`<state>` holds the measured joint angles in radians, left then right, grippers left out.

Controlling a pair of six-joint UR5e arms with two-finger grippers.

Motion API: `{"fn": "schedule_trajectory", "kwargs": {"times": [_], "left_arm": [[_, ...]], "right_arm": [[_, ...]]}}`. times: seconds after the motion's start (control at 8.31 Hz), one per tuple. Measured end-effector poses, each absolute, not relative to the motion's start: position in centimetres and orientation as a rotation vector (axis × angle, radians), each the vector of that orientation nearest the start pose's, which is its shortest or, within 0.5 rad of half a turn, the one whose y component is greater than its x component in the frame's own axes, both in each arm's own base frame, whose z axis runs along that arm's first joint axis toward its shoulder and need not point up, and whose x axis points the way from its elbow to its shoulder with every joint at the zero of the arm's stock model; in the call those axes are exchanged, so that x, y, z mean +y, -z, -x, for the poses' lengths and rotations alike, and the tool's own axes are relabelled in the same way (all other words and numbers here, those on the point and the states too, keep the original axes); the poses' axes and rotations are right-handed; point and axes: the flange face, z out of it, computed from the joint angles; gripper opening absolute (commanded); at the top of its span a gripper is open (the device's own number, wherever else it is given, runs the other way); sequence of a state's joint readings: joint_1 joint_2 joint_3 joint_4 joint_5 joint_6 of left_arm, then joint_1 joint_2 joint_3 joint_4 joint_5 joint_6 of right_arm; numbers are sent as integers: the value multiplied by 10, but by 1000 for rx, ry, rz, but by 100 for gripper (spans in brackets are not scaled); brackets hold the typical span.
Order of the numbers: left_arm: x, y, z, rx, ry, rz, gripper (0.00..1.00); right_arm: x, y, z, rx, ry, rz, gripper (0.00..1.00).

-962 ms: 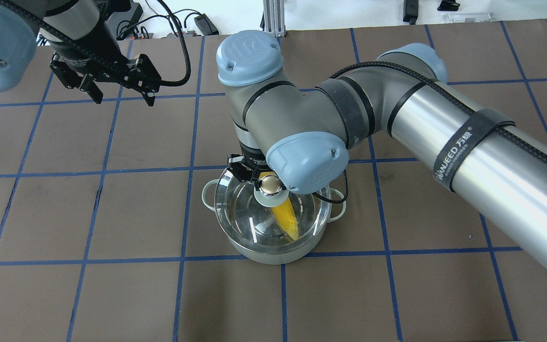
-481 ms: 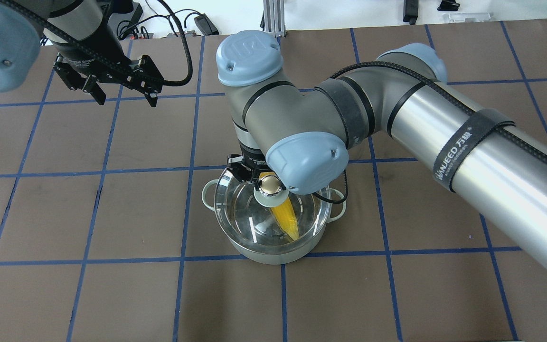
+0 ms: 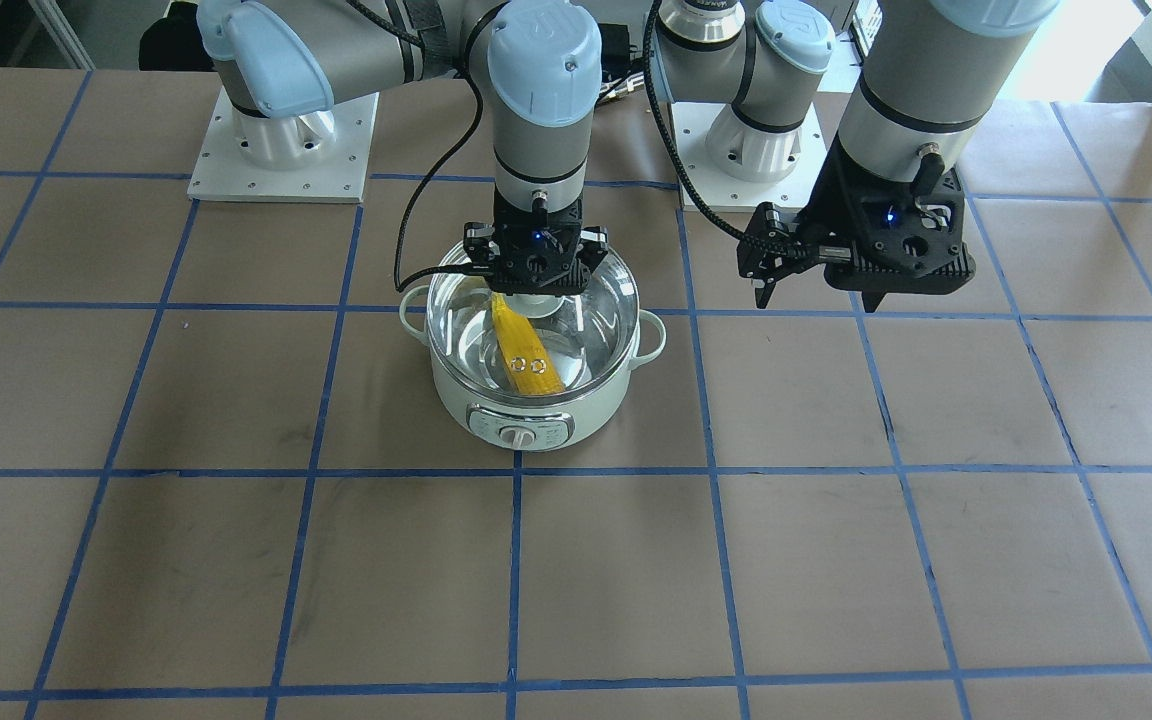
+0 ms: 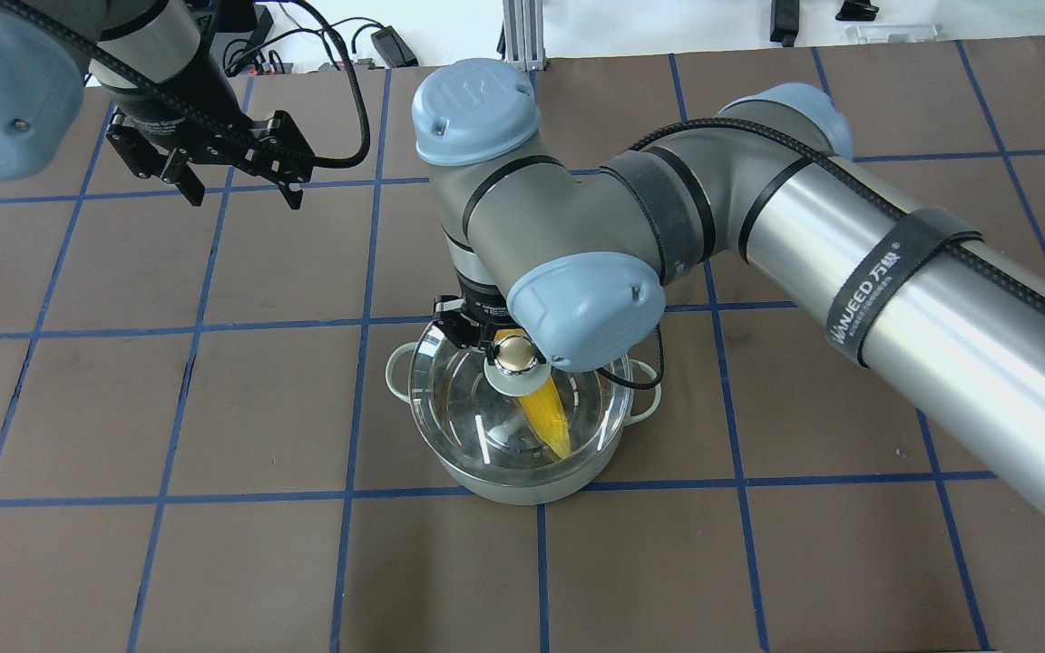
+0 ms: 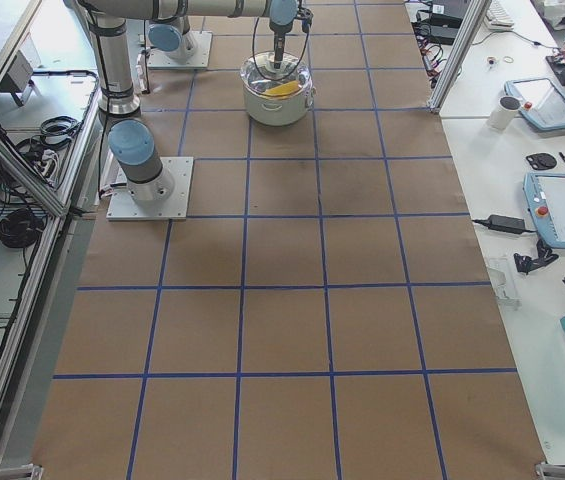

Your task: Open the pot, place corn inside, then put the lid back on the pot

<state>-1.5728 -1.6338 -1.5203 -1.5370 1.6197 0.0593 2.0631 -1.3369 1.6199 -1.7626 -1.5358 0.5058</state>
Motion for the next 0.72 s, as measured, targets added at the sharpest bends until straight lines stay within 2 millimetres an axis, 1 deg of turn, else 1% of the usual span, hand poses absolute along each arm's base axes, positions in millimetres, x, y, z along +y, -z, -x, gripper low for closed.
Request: {"fn": "schedule_trajectory", "kwargs": {"times": [0.12,0.24,0.48,0.6,0.72], "left_arm": [[-521,-484,129,3091,30,-93,100],[-521,-483,129,3092,29,-93,100],[-520,-484,130,3093,28,-91,100],[-520,-483,130,3092,26,-91,100],[-520,-483,130,3092,25,-91,100]], "right_arm": [[-434,-358,-388,3151,-153,-24,33],[-434,-358,-388,3151,-153,-23,40],[-434,-358,-388,3152,-153,-21,40],[-434,-358,-388,3152,-153,-20,43],[-434,-358,-388,3152,-153,-19,48]]}}
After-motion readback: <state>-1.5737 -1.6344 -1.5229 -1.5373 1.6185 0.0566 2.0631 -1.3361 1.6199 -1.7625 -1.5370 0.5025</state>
